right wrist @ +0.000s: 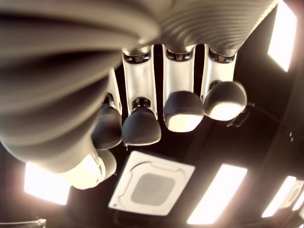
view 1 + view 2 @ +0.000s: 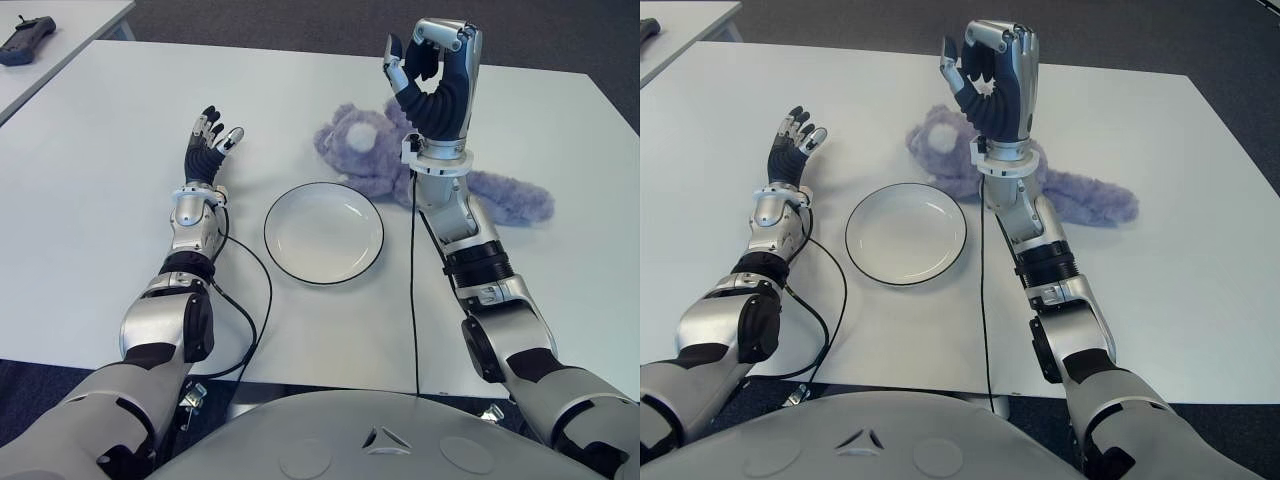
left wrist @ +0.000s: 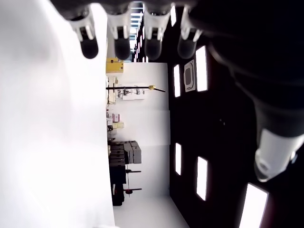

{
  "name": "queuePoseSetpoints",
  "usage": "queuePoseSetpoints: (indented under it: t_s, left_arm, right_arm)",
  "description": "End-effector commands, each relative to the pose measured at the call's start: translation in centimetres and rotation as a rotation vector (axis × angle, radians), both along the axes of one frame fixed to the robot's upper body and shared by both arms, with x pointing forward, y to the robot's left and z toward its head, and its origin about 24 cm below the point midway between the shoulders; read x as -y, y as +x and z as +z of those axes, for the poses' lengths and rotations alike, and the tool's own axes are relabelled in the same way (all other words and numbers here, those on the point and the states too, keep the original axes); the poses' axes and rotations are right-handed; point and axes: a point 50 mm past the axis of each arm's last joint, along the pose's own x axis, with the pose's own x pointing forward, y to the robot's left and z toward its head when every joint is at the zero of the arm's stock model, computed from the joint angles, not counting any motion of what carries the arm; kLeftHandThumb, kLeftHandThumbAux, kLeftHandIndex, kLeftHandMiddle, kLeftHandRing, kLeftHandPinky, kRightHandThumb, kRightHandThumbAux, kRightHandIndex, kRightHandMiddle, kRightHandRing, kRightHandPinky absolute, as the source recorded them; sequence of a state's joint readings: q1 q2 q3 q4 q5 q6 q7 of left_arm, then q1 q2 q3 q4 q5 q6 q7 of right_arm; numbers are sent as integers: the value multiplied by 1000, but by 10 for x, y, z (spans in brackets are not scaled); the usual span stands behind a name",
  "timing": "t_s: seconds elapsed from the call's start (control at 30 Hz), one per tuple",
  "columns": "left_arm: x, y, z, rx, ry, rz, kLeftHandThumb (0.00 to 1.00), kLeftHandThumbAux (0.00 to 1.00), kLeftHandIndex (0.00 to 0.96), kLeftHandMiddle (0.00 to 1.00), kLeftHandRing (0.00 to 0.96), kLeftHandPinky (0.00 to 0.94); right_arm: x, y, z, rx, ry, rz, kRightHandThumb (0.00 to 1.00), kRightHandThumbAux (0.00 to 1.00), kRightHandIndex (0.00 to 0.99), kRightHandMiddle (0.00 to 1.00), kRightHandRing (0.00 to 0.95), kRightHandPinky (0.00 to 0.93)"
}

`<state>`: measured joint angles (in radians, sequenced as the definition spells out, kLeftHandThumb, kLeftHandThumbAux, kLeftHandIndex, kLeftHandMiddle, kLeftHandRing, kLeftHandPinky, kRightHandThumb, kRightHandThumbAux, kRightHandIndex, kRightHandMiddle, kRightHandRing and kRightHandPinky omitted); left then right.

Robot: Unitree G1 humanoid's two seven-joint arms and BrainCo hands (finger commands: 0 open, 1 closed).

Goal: Put the doll into the plate.

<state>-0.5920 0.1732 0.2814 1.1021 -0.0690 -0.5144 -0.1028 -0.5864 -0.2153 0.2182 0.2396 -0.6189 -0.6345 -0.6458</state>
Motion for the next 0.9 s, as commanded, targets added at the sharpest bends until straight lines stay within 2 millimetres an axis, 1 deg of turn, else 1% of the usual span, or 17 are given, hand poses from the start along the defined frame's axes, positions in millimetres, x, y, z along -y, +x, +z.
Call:
queuePoseSetpoints:
  t_s: [0.03, 0.43, 0.63, 0.9]
  left_arm:
    - [23, -93, -116, -493, -137, 40, 0, 597, 0, 68, 29, 0]
    - [26, -94, -117, -499, -90, 48, 0, 586, 18, 80, 40, 0]
    - [27, -92, -115, -476, -139, 48, 0, 609, 11, 69, 30, 0]
    - [27, -93, -116, -490, -136, 43, 0, 607, 0, 51, 13, 0]
  right_arm:
    - [-7, -7, -10, -41, -3, 94, 600, 701, 729, 842, 859, 861]
    - [-12, -11, -11, -67, -66, 126, 575, 700, 728, 834, 855, 862]
    - [-12, -12, -11, -62, -88, 155, 570, 706, 727, 839, 856, 859]
    - [-12, -12, -12, -74, -86, 165, 559, 706, 720, 836, 854, 857]
